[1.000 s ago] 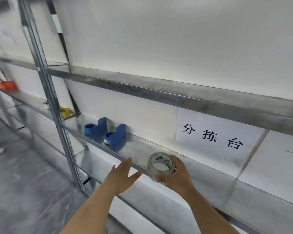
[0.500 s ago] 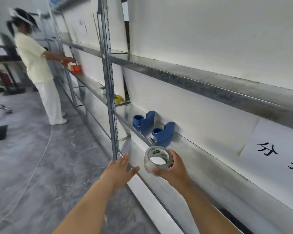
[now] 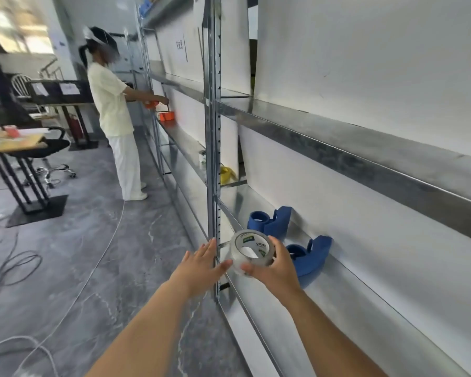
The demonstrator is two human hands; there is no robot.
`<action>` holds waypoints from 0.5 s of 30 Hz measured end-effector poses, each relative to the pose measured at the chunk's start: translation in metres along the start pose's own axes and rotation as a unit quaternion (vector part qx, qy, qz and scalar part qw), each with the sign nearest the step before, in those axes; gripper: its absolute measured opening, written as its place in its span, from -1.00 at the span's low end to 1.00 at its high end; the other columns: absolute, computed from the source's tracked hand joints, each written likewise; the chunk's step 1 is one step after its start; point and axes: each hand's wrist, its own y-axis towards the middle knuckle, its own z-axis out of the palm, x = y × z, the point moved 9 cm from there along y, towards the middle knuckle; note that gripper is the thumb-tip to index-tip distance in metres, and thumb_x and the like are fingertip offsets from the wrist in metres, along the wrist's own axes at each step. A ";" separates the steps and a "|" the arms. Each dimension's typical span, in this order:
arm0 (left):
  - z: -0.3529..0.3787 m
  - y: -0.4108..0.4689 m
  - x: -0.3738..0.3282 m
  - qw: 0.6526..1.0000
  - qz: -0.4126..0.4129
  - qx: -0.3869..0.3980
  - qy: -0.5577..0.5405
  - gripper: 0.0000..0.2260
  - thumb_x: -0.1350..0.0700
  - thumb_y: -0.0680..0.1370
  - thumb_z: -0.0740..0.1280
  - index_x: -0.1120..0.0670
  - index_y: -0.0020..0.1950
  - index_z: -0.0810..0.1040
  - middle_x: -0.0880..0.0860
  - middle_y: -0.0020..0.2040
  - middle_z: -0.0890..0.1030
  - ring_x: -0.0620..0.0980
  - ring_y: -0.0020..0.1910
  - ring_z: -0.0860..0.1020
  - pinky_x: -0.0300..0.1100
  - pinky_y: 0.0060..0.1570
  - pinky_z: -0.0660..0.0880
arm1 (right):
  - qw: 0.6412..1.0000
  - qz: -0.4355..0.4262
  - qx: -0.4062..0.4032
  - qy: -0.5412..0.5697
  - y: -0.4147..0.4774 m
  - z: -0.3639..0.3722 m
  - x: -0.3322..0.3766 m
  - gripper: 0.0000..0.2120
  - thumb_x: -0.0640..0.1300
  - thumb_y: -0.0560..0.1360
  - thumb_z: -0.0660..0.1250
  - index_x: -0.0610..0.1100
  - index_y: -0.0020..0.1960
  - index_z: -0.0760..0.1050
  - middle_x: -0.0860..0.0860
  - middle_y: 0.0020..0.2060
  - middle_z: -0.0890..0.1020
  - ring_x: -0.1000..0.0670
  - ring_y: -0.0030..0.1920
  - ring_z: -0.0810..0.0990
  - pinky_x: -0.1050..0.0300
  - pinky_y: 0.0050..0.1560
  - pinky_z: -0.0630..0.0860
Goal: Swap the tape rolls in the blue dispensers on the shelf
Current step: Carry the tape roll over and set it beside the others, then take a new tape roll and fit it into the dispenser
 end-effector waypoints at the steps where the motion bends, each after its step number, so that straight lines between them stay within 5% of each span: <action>1: -0.002 0.008 0.001 1.000 -0.002 -0.004 -0.011 -0.30 -0.31 0.56 -0.10 0.03 0.54 -0.25 -0.05 0.56 -0.12 -0.07 0.54 -0.13 0.01 0.49 -0.21 | 1.000 -0.002 -0.002 0.000 0.011 0.001 -0.003 -0.35 0.00 0.15 0.64 0.24 0.14 0.43 0.20 0.10 0.57 0.19 0.11 0.56 0.14 0.10 0.57; 7: 0.001 0.048 0.001 0.999 -0.001 0.011 -0.047 -0.28 -0.35 0.52 -0.11 -0.01 0.53 -0.28 -0.02 0.57 -0.12 -0.06 0.54 -0.11 -0.01 0.47 -0.23 | 1.000 0.004 -0.004 0.009 0.059 0.003 -0.018 -0.31 0.04 0.10 0.64 0.21 0.17 0.46 0.18 0.10 0.60 0.10 0.13 0.57 -0.03 0.09 0.61; 15: -0.009 0.100 -0.007 0.991 0.021 0.034 -0.124 -0.35 -0.29 0.57 -0.05 -0.08 0.54 -0.24 -0.06 0.56 -0.07 0.01 0.54 -0.12 -0.02 0.45 -0.24 | 0.998 0.024 -0.051 0.004 0.104 0.003 -0.030 -0.26 0.14 0.09 0.66 0.20 0.21 0.44 0.15 0.13 0.60 0.11 0.14 0.58 0.01 0.09 0.61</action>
